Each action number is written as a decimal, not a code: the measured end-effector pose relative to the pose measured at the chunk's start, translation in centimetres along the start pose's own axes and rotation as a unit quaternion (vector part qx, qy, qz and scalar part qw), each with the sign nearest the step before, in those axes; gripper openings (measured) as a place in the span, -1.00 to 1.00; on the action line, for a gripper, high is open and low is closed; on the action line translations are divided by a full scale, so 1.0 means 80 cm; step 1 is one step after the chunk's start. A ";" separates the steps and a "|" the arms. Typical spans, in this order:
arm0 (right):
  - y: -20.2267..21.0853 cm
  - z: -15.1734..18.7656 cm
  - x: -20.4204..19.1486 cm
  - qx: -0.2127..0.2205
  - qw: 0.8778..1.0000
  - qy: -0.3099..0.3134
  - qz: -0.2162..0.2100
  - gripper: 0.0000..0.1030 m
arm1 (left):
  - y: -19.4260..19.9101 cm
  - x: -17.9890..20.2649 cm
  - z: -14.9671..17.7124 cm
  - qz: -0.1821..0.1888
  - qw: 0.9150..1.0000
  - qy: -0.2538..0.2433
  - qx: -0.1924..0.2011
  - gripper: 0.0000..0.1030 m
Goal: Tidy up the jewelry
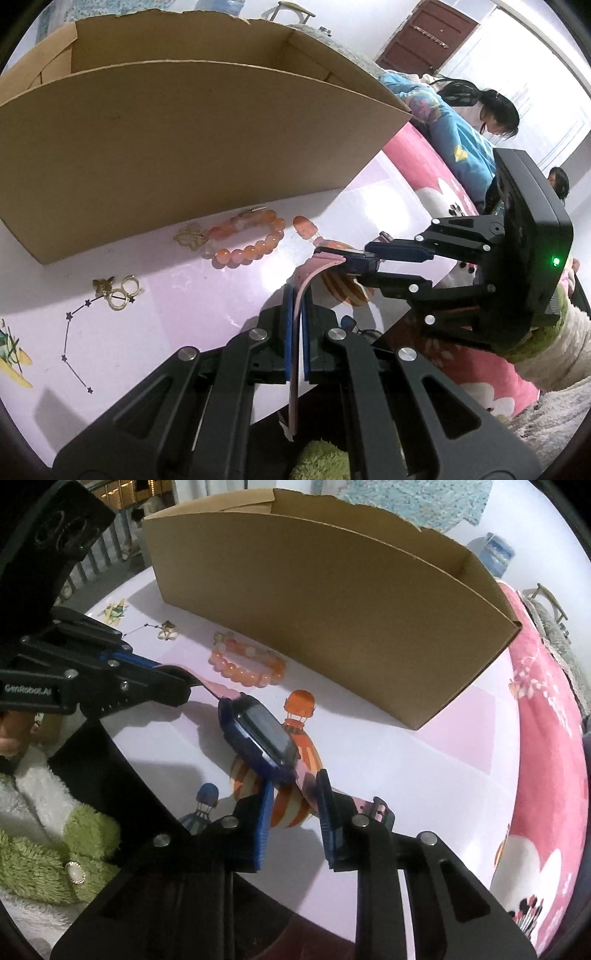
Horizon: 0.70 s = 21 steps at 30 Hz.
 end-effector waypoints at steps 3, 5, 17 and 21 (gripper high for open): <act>0.008 0.002 -0.002 0.001 1.000 -0.010 -0.005 -0.88 | 0.001 -0.005 -0.002 -0.006 1.000 0.005 -0.001 -0.94; 0.016 0.000 0.001 0.006 0.999 -0.034 -0.026 -0.88 | 0.002 -0.009 -0.004 -0.012 1.000 0.007 -0.006 -0.94; 0.014 0.002 0.006 0.017 0.997 -0.064 -0.048 -0.82 | 0.004 -0.005 -0.005 -0.059 0.997 -0.042 -0.006 -0.94; 0.014 0.005 0.000 0.004 0.998 -0.046 -0.048 -0.82 | 0.006 0.002 -0.003 -0.078 0.995 -0.069 -0.002 -0.94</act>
Point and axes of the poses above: each gripper's, at about its wrist camera, not at the fingertips, and y roughly against the way its jaws point, x to its right, z to its underside, the point moved 1 cm from there along -y, roughly the way its jaws point, and after that the axes turned 10 degrees about x, right-handed, at the moved point
